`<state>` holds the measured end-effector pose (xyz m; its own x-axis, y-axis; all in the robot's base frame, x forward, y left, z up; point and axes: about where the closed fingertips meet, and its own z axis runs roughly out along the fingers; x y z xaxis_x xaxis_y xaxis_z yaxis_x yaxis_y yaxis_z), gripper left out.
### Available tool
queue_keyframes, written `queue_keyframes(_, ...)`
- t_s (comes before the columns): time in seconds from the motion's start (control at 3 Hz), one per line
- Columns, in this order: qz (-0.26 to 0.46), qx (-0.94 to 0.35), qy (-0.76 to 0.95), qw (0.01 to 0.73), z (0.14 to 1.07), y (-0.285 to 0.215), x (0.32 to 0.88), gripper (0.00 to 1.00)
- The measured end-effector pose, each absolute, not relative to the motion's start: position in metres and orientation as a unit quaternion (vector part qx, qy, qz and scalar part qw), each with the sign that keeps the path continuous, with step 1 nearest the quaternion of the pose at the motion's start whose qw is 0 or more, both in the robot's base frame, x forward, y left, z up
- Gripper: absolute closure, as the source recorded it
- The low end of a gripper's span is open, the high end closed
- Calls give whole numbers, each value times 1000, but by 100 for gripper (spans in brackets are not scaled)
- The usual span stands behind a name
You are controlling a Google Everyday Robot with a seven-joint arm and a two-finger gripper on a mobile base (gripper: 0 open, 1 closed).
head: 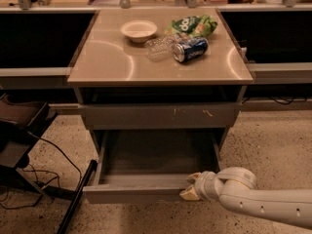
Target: Open middle drawer
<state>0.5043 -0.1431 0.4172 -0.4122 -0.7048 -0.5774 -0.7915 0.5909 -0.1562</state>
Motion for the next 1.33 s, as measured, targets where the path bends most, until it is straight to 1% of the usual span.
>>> queue_keyframes(0.67, 71, -441, 840, 309, 419, -145, 499, 100)
queue_keyframes(1.33, 80, -437, 846, 294, 412, -142, 481, 100)
